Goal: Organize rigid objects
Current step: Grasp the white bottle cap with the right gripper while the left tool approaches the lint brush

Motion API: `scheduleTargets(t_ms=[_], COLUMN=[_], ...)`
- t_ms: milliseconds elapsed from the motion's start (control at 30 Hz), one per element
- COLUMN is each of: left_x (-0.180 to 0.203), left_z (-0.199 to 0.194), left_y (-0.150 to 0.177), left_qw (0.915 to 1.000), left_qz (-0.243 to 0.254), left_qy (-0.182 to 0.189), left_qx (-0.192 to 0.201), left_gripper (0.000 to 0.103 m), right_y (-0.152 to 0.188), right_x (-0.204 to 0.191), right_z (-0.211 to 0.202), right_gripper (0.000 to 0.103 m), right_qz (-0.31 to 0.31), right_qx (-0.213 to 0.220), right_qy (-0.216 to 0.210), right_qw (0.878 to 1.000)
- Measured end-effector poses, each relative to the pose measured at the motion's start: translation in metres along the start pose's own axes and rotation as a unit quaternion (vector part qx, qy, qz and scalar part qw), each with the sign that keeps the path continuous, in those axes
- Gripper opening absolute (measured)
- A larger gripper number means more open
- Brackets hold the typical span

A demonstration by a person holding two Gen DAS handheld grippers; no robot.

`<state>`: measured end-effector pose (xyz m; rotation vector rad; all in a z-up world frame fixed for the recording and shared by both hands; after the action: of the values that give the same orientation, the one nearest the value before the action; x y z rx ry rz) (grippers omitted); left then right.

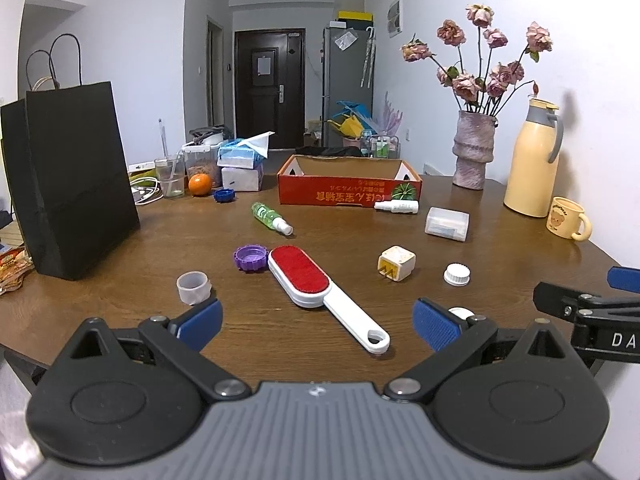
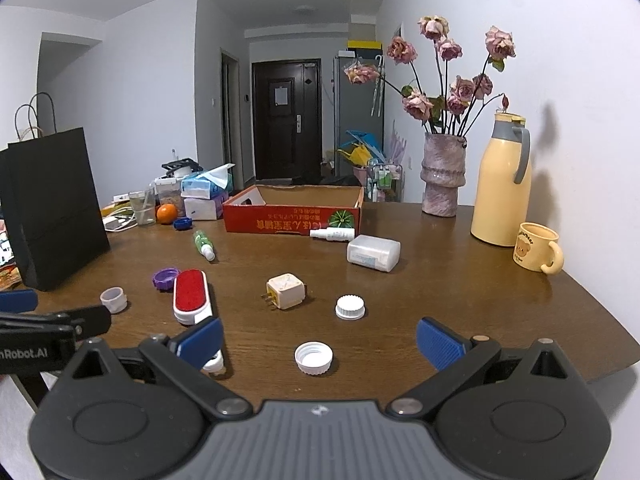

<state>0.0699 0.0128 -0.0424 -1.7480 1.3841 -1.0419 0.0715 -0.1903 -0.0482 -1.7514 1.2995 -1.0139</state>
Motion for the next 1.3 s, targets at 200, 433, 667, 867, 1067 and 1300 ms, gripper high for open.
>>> scheduleTargets(t_ms=[200, 433, 667, 867, 1067, 1300], left_x=[-0.005, -0.019, -0.032, -0.037, -0.052, -0.066], left_z=[0.015, 0.038, 0.053, 0.067, 0.090, 0.113], left_y=[0.002, 0.003, 0.004, 0.002, 0.006, 0.008], left_qw=[0.9999, 0.9993, 0.9985, 0.9982, 0.9965, 0.9948], left_qz=[-0.007, -0.022, -0.035, -0.039, -0.052, -0.059], left_qy=[-0.007, -0.024, -0.036, -0.042, -0.057, -0.071], left_qx=[-0.005, -0.020, -0.021, -0.018, -0.033, -0.042], left_gripper=[0.103, 0.103, 0.103, 0.103, 0.103, 0.103], right_y=[0.003, 0.009, 0.011, 0.014, 0.023, 0.029], right_x=[0.004, 0.007, 0.010, 0.010, 0.014, 0.015], right_z=[0.016, 0.040, 0.064, 0.084, 0.110, 0.141], right_gripper=[0.103, 0.103, 0.103, 0.103, 0.099, 0.093], right_qz=[0.002, 0.005, 0.010, 0.013, 0.023, 0.022], right_qx=[-0.009, -0.027, -0.041, -0.049, -0.072, -0.089], right_qy=[0.001, -0.001, -0.007, -0.011, -0.015, -0.020], right_qw=[1.000, 1.000, 0.999, 0.999, 0.997, 0.996])
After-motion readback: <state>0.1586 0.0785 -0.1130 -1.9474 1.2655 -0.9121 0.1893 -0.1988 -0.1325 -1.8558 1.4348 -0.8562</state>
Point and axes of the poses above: each gripper's, at about its wrist camera, not at the fingertips, and z roughly the way its jaws point, x to its right, y to its underside, the point moved 6 cm from there along z, roughly the way its jaws point, and after that the axes turned 12 degrees about -z, right-handed, at the moved point
